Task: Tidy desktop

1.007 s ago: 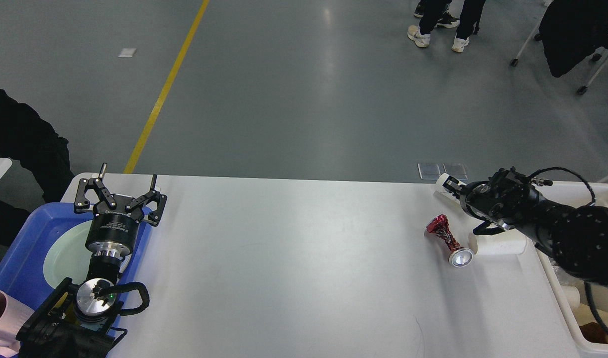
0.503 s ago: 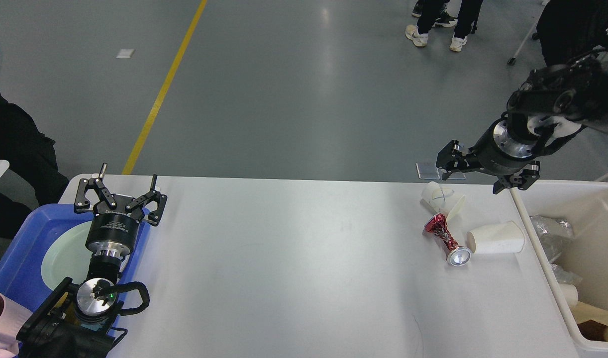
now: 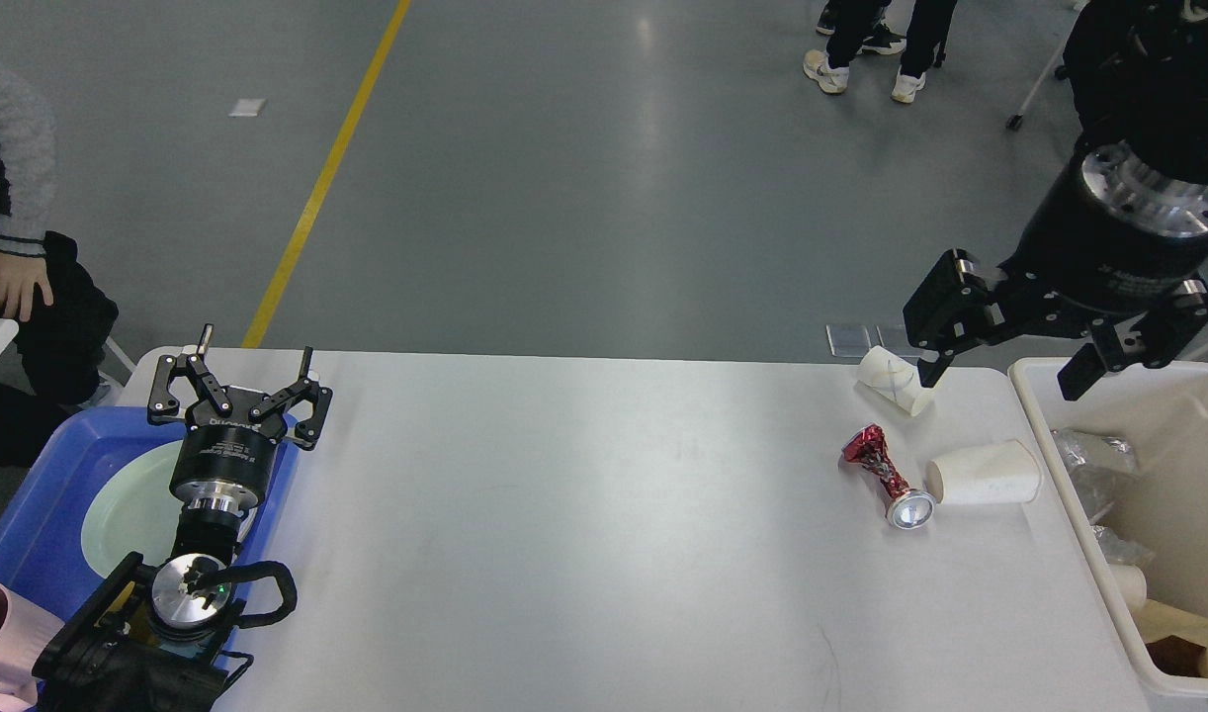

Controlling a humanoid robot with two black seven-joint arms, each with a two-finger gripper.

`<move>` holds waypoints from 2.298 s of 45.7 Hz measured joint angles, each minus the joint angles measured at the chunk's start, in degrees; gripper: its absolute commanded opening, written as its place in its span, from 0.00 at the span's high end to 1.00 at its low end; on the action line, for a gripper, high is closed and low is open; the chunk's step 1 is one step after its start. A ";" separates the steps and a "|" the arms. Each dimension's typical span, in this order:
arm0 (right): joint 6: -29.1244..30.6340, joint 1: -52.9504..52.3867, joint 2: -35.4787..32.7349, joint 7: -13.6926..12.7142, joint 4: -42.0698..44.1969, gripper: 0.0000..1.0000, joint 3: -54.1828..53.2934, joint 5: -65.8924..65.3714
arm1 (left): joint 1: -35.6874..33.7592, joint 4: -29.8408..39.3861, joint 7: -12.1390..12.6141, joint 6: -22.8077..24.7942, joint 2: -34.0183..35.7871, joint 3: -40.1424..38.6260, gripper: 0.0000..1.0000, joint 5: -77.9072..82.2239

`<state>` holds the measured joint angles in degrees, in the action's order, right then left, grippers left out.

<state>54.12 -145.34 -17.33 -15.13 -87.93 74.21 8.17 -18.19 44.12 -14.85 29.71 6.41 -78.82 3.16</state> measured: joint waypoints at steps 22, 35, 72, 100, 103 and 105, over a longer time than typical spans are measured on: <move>-0.68 -2.99 0.01 0.03 -2.37 0.00 2.48 0.14 | 0.03 0.00 0.00 0.00 0.01 0.00 0.04 0.00; -0.92 -2.87 0.04 0.56 -2.02 0.00 1.72 0.55 | 0.03 0.00 0.00 0.00 0.01 -0.01 0.04 0.00; -17.53 52.02 -13.46 0.47 36.14 0.00 -7.89 19.18 | 0.00 0.00 0.00 0.00 0.01 -0.01 0.04 0.01; -22.47 84.28 -4.59 -0.07 69.24 0.00 -28.06 20.92 | 0.02 0.00 0.00 0.00 0.01 -0.01 0.04 0.00; -23.12 85.74 -3.64 -0.07 70.92 0.00 -28.48 20.86 | 0.02 0.00 0.00 0.00 0.01 -0.01 0.04 0.00; -24.00 86.67 -2.95 -0.06 71.92 0.00 -28.75 20.85 | 0.02 0.00 0.00 0.00 0.01 -0.01 0.04 0.00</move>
<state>30.12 -58.67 -20.29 -15.19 -16.01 45.46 29.02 -18.17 44.12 -14.85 29.71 6.42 -78.83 3.16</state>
